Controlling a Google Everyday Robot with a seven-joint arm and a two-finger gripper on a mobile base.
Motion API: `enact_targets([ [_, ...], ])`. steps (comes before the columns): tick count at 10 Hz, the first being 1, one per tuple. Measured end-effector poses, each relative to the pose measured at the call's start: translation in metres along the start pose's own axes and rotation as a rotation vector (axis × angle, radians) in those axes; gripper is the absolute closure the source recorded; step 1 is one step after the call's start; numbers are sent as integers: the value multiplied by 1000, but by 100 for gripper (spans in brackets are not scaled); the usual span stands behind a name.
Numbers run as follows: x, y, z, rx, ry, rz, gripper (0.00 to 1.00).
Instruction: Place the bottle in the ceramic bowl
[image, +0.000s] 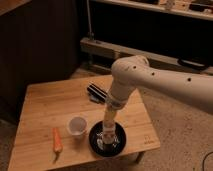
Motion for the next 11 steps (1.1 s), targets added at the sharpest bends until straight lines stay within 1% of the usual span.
enact_targets([
  [2, 1, 1, 5, -25, 5, -22, 50],
  [3, 3, 0, 8, -53, 3, -34, 38],
  [5, 2, 0, 9, -64, 1, -48, 23],
  [6, 2, 0, 8, -66, -2, -60, 20],
  [7, 1, 1, 8, -69, -4, -71, 20],
  [11, 1, 1, 8, -68, -4, -71, 20],
])
